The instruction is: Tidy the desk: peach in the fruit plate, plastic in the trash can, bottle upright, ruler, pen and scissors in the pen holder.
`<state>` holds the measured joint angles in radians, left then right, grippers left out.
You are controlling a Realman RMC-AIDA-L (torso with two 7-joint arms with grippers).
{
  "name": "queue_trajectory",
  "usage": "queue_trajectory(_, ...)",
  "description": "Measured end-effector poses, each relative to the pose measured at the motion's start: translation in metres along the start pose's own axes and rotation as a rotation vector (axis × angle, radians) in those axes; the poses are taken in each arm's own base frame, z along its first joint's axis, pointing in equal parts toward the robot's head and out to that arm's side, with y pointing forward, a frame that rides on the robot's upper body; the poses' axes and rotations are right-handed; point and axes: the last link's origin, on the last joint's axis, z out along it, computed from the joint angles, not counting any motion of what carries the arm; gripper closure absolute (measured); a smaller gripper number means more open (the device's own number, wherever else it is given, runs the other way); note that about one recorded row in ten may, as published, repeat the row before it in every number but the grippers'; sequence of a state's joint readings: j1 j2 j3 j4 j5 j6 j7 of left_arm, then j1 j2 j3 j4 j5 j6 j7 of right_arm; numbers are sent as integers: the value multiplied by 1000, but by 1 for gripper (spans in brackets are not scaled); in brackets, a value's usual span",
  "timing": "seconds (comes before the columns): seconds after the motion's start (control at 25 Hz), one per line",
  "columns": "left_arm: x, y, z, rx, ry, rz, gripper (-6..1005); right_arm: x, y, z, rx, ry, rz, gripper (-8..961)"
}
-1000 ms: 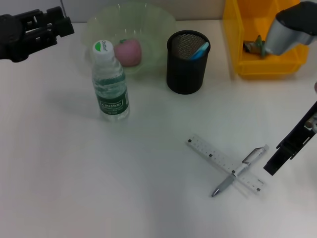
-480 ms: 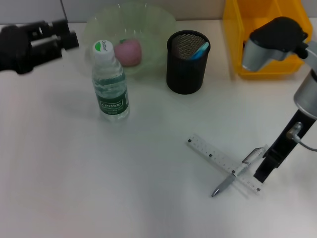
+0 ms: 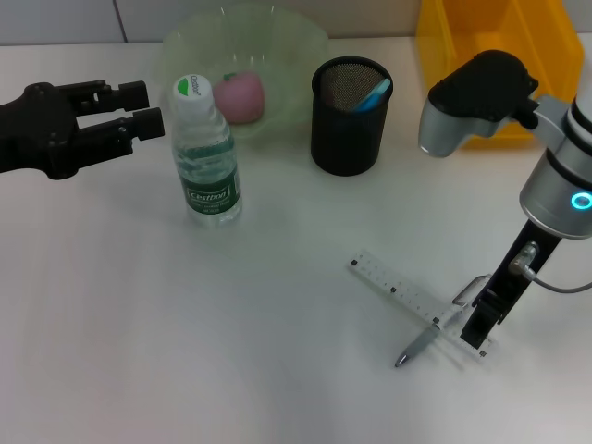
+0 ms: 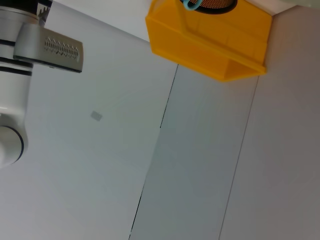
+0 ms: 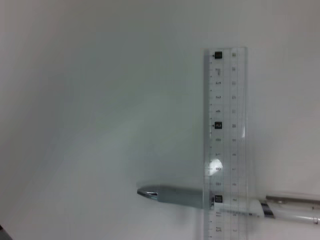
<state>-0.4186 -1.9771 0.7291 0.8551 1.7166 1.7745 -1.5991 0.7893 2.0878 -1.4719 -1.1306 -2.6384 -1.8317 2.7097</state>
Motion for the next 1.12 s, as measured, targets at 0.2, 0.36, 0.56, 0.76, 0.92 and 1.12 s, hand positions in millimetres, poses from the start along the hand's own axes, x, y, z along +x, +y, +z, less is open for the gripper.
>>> queue_trajectory(0.2, 0, 0, 1, 1, 1, -2, 504, 0, 0, 3, 3, 4, 5, 454)
queue_trajectory(0.36, 0, -1, 1, 3, 2, -3, 504, 0, 0, 9, -4, 13, 3, 454)
queue_trajectory(0.56, 0, -1, 2, 1, 3, -1, 504, -2, 1, 11, 6, 17, -6, 454)
queue_trajectory(0.76, 1, -1, 4, 2, 4, 0, 504, -5, 1, 12, 9, 9, -5, 455)
queue_trajectory(0.92, 1, -2, 4, 5, 4, 0, 504, -8, 4, 16, 0, 17, -17, 455)
queue_trajectory(1.12, 1, -3, 4, 9, 4, 1, 504, -12, 6, 17, 13, 20, -35, 455)
